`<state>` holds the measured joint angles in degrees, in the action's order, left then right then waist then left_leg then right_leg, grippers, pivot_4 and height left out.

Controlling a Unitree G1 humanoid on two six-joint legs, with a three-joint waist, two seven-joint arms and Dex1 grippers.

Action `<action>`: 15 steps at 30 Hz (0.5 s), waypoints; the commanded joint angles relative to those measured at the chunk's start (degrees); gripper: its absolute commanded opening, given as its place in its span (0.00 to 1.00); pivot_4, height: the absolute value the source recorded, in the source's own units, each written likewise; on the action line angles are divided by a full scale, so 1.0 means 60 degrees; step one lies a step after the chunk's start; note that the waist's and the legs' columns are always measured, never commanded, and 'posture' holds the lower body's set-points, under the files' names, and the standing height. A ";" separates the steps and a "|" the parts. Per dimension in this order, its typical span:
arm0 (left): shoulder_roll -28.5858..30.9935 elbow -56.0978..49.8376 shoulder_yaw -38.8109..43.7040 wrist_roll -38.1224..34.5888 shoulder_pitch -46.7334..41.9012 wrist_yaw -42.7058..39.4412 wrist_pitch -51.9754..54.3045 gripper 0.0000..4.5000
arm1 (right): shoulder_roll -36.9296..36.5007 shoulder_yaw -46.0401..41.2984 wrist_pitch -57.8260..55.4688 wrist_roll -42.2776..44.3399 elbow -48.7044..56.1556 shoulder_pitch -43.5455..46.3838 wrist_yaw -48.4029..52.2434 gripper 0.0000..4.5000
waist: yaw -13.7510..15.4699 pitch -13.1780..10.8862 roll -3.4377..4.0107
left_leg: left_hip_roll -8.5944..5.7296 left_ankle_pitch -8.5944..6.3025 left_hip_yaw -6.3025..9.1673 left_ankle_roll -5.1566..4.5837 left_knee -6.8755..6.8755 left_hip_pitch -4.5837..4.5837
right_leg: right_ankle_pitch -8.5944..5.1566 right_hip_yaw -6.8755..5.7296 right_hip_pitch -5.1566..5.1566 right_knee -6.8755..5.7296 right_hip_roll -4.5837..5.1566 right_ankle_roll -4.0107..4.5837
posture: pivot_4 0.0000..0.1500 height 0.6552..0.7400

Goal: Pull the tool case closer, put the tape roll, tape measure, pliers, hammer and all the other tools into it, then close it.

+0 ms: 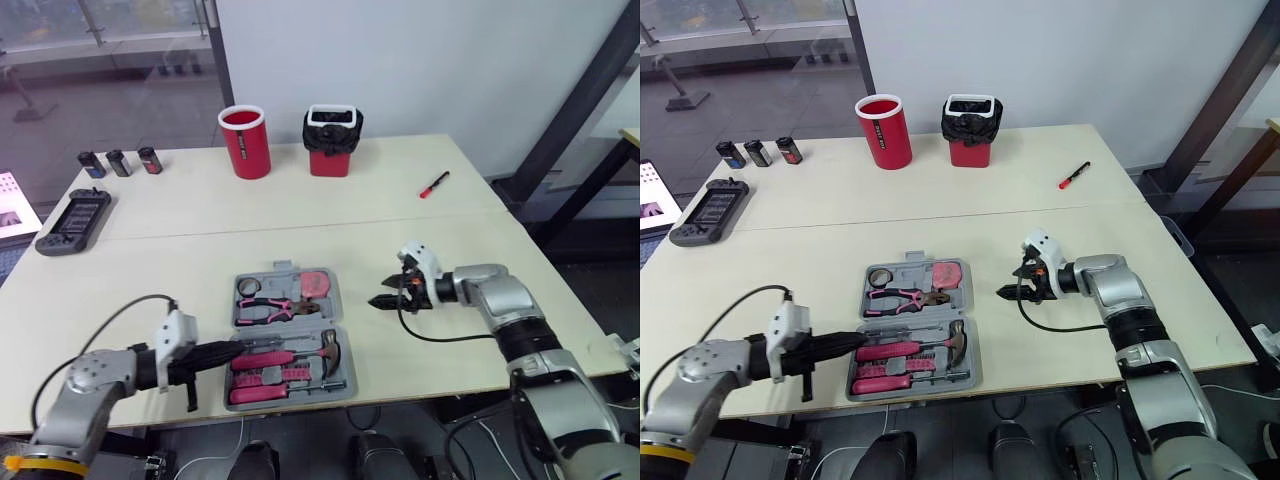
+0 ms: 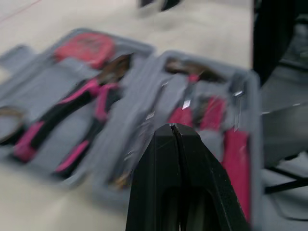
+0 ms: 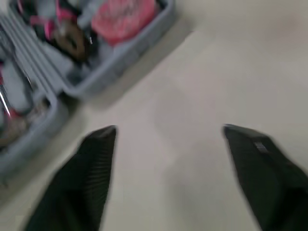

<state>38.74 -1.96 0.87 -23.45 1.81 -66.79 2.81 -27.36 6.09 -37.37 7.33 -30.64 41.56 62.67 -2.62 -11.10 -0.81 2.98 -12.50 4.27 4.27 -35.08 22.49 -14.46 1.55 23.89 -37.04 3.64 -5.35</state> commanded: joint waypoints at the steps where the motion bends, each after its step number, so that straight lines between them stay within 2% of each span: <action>1: -0.0110 -0.0192 -0.0607 0.0503 -0.0169 0.0142 0.0223 0.00 | 0.0425 -0.0392 -0.0334 0.0280 -0.0443 0.0541 -0.0717 0.99 | 0.0000 0.0000 0.0000 | 0.0000 0.0000 -0.0001 0.0000 -0.0002 0.0002 | 0.0000 0.0001 0.0002 0.0000 0.0000 0.0000 | 1.00 1.00; 10: -0.0147 0.0648 -0.1834 0.1634 -0.0356 -0.0050 -0.0001 0.00 | 0.1870 -0.1794 0.0214 0.0926 -0.4089 0.2229 -0.2475 0.99 | -0.0009 0.0000 0.0000 | -0.0001 0.0001 -0.0002 -0.0001 0.0002 0.0048 | 0.0003 0.0003 0.0048 -0.0001 -0.0002 -0.0002 | 1.00 1.00; 15: -0.0132 0.1164 -0.2270 0.2226 -0.0506 -0.0022 -0.0330 0.00 | 0.2662 -0.2000 0.0850 0.0828 -0.5693 0.2767 -0.2569 0.99 | -0.0035 0.0008 0.0008 | -0.0001 0.0001 -0.0003 -0.0002 0.0006 0.0051 | 0.0004 0.0005 0.0055 -0.0003 -0.0004 -0.0004 | 1.00 1.00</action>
<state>37.63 3.04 -10.59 -12.92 -2.46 -67.02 0.54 -12.91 -5.22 -33.31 11.59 -62.93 57.05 47.02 -2.83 -11.05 -0.76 2.97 -12.49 4.24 4.26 -35.05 22.76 -14.43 1.59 24.20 -37.07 3.61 -5.37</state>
